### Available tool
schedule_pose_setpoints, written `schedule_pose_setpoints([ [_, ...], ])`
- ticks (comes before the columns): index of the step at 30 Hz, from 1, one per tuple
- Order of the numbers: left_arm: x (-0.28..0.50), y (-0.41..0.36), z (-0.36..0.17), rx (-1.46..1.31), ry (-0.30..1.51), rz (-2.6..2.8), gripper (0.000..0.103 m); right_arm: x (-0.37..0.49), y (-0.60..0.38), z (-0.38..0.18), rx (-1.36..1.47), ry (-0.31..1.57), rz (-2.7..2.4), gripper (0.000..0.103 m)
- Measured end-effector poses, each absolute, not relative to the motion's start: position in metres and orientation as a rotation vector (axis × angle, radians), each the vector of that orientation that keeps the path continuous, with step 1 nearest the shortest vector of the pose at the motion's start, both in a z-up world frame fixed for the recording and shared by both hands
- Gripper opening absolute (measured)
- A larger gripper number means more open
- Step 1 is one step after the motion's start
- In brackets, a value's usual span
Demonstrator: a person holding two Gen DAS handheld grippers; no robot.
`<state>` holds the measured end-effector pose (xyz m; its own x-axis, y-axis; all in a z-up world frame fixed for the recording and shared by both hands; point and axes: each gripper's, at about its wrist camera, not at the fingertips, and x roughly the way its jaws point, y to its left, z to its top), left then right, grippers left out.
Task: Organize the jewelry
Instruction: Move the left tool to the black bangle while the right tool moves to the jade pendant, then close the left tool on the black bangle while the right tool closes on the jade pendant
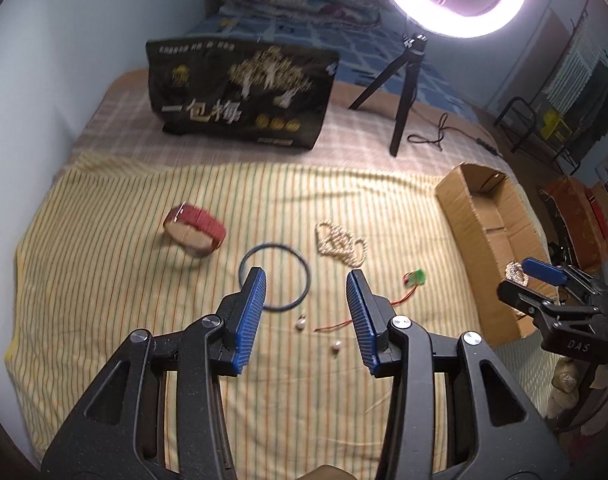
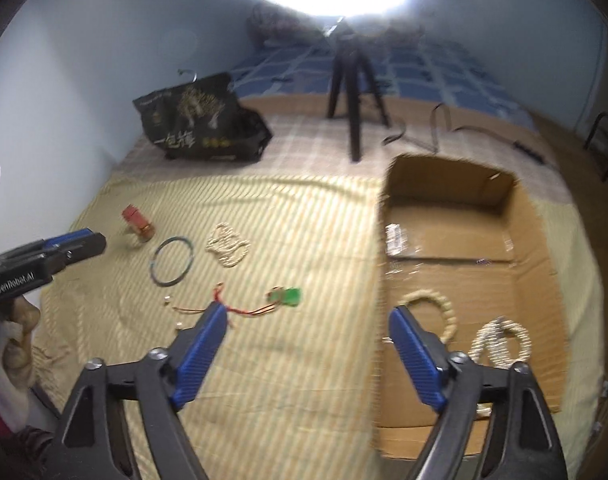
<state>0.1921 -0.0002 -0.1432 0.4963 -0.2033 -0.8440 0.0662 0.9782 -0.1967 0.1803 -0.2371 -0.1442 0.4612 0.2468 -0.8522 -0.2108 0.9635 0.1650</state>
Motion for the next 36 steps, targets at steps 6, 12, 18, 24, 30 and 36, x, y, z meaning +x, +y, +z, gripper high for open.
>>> schedule_pose_setpoints([
  [6, 0.195, 0.012, -0.162, -0.193, 1.096, -0.163, 0.041, 0.194, -0.215, -0.168, 0.071, 1.136, 0.304, 0.072],
  [12, 0.206, 0.026, -0.184, -0.277, 1.163, -0.132, 0.029, 0.207, -0.201, -0.189, 0.090, 1.198, 0.301, 0.066],
  [18, 0.220, 0.032, -0.201, -0.316, 1.204, -0.119, 0.022, 0.223, -0.196, -0.206, 0.120, 1.245, 0.291, 0.056],
  [24, 0.231, 0.038, -0.216, -0.331, 1.233, -0.104, 0.022, 0.237, -0.190, -0.219, 0.072, 1.265, 0.252, 0.056],
  [30, 0.240, 0.042, -0.225, -0.345, 1.249, -0.099, 0.022, 0.244, -0.187, -0.231, 0.060, 1.288, 0.240, 0.056],
  [36, 0.247, 0.037, -0.233, -0.336, 1.264, -0.101, 0.022, 0.247, -0.184, -0.235, 0.040, 1.291, 0.228, 0.056],
])
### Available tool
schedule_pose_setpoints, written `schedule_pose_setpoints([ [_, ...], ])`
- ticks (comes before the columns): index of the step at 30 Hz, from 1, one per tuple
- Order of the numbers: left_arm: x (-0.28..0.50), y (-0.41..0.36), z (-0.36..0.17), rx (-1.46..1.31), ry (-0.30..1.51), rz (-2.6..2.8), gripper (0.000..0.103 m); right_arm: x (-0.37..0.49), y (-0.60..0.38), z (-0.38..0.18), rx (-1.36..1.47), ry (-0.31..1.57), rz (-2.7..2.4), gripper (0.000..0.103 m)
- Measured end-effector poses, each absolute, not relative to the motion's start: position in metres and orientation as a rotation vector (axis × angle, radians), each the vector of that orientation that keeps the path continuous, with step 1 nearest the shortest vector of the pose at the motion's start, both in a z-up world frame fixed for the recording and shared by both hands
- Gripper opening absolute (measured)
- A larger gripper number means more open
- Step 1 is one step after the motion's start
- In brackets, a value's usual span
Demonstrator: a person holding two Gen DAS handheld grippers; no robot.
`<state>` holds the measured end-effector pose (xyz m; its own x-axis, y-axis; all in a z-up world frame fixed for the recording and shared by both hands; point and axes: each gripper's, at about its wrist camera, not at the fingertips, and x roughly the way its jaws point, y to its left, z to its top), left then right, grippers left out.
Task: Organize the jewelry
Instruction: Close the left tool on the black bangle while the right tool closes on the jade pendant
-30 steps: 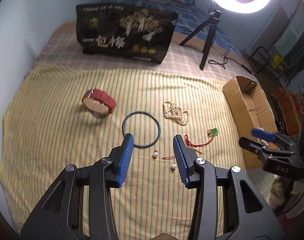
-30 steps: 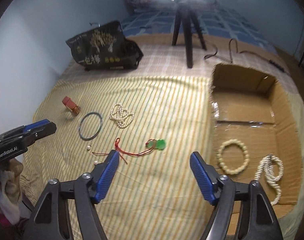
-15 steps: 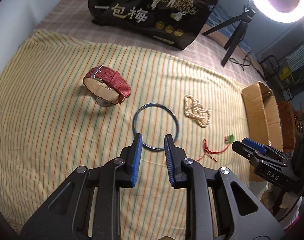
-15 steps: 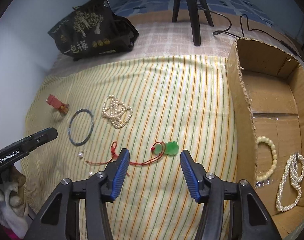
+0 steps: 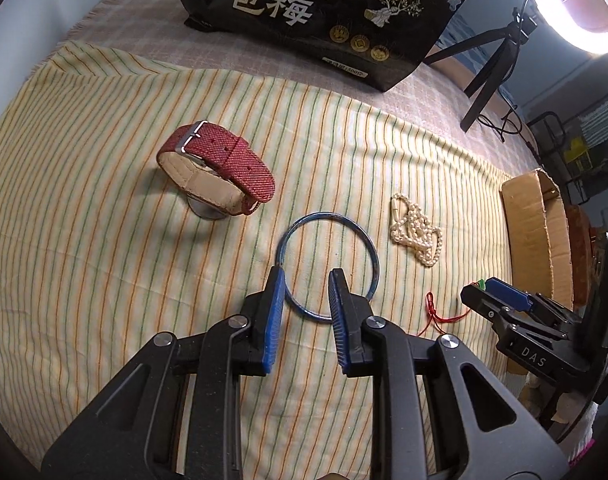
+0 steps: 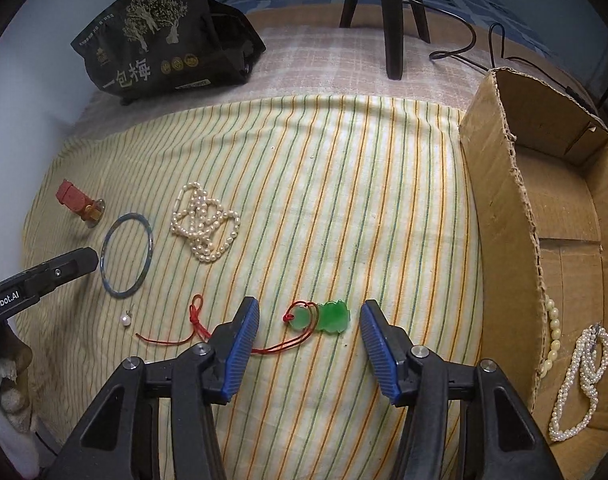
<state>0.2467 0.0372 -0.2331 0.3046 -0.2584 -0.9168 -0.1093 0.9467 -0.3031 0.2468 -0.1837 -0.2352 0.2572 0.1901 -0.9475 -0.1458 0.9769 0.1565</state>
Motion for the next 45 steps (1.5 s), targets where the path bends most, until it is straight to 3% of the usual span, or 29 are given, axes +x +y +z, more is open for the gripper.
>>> schedule_pose_setpoints([
  [19, 0.262, 0.019, -0.259, -0.172, 1.251, -0.027, 0.011, 0.249, -0.173, -0.240, -0.048, 1.291, 0.225, 0.053],
  [26, 0.261, 0.020, -0.258, -0.152, 1.240, -0.019, 0.003, 0.249, -0.175, -0.240, -0.047, 1.279, 0.216, 0.034],
  [45, 0.244, 0.024, -0.215, -0.205, 1.170, -0.061, 0.001, 0.237, -0.194, -0.203, 0.019, 1.192, 0.230, 0.033],
])
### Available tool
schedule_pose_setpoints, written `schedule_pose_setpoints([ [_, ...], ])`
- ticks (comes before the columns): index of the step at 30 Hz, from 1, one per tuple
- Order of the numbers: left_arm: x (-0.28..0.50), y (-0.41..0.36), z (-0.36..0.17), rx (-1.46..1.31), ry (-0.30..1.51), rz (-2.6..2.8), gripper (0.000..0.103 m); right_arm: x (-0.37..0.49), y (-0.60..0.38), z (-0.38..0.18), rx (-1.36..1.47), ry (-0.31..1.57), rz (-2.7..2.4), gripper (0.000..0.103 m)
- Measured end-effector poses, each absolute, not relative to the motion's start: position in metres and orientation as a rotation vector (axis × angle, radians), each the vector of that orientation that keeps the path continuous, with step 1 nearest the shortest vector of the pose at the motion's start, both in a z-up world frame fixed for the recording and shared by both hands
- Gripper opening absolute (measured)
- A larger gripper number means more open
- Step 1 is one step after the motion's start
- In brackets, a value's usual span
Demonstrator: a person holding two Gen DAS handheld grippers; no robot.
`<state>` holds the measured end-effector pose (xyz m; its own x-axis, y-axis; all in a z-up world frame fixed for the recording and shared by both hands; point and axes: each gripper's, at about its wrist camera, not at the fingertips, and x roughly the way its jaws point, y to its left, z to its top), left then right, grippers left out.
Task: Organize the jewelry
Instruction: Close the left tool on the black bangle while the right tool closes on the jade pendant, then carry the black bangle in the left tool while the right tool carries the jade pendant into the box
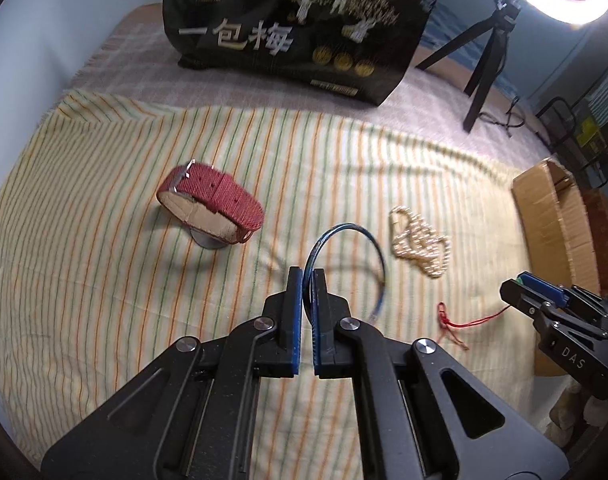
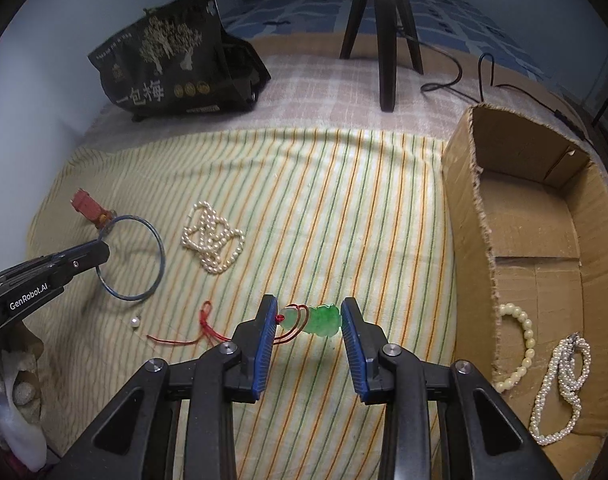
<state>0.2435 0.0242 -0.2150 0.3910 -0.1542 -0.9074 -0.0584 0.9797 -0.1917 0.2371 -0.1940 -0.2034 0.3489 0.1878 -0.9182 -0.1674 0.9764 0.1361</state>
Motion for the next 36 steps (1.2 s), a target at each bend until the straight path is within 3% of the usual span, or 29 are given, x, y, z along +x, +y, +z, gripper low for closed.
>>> schedule_pose_setpoints([
  [16, 0.222, -0.003, -0.153, -0.264, 1.049, -0.152, 0.001, 0.218, -0.201, -0.147, 0.077, 1.058, 0.272, 0.033],
  [36, 0.204, -0.070, -0.099, -0.246, 0.920, -0.292, 0.001, 0.199, -0.277, -0.072, 0.186, 0.856, 0.205, 0.033],
])
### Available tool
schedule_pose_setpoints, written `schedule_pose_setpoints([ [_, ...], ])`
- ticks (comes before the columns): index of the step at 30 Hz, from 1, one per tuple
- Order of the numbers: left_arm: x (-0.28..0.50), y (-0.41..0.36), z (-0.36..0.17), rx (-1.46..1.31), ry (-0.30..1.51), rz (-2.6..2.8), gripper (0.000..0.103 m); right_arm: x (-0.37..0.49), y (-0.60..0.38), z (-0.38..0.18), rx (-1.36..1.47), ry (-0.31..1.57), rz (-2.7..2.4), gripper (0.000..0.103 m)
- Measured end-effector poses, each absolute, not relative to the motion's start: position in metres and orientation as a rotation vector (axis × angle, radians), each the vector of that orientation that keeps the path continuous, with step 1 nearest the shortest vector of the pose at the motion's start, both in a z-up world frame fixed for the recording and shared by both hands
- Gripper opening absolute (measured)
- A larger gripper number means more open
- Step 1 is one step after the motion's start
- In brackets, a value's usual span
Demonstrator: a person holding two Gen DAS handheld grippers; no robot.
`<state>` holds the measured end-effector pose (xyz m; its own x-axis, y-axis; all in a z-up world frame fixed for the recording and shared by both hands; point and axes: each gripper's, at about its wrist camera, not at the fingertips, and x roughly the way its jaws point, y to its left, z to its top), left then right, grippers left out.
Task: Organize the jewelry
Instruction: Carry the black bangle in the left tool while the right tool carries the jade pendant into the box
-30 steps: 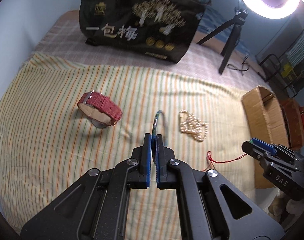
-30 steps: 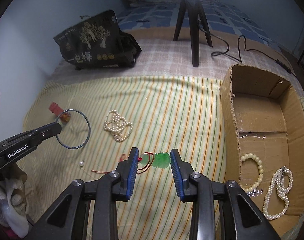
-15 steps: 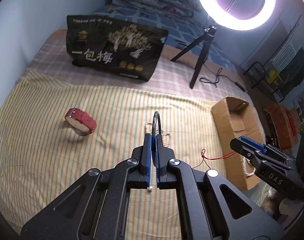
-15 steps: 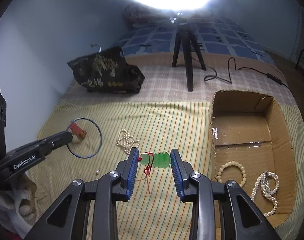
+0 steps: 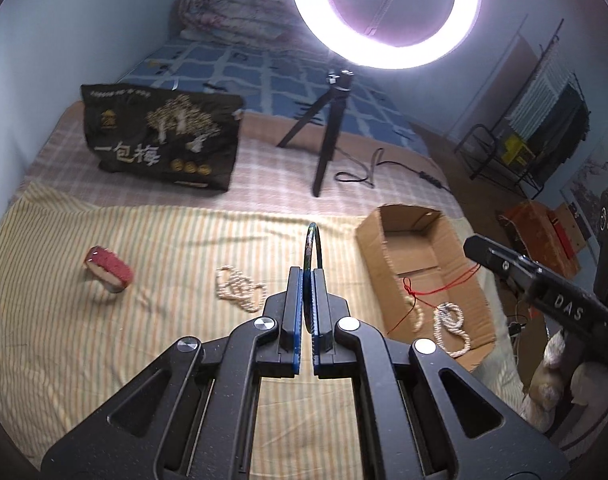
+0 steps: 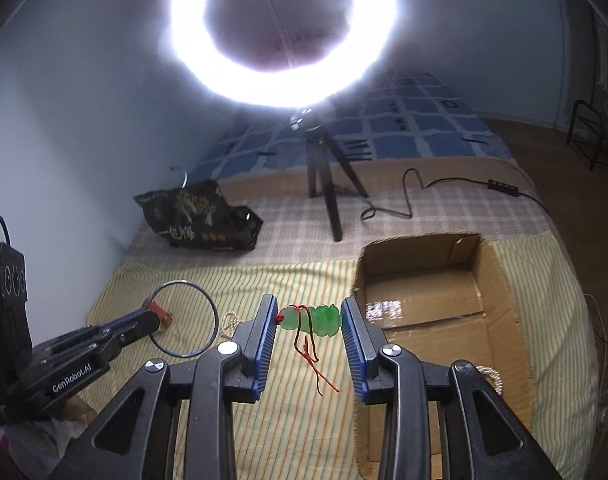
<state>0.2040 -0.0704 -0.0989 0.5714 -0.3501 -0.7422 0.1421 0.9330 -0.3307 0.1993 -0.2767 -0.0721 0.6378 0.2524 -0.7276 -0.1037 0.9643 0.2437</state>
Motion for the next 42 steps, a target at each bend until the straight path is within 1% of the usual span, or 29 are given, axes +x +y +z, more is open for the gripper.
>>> schedule_pose_setpoints([
  [7, 0.202, -0.102, -0.088, -0.224, 0.891, -0.335, 0.001, 0.195, -0.311, -0.063, 0.201, 0.827, 0.140, 0.033],
  [15, 0.210, -0.137, -0.085, -0.222, 0.878, -0.383, 0.001, 0.188, -0.354, -0.072, 0.218, 0.844, 0.074, 0.033],
  [31, 0.222, -0.213, -0.108, -0.173, 0.907, -0.454, 0.001, 0.170, -0.405, -0.094, 0.234, 0.900, 0.025, 0.033],
  [41, 0.229, -0.236, -0.122, -0.143, 0.923, -0.470, 0.001, 0.171, -0.412, -0.106, 0.243, 0.928, 0.042, 0.033],
  [42, 0.230, -0.236, -0.123, -0.140, 0.924, -0.471, 0.001, 0.170, -0.412, -0.107, 0.241, 0.929, 0.044, 0.035],
])
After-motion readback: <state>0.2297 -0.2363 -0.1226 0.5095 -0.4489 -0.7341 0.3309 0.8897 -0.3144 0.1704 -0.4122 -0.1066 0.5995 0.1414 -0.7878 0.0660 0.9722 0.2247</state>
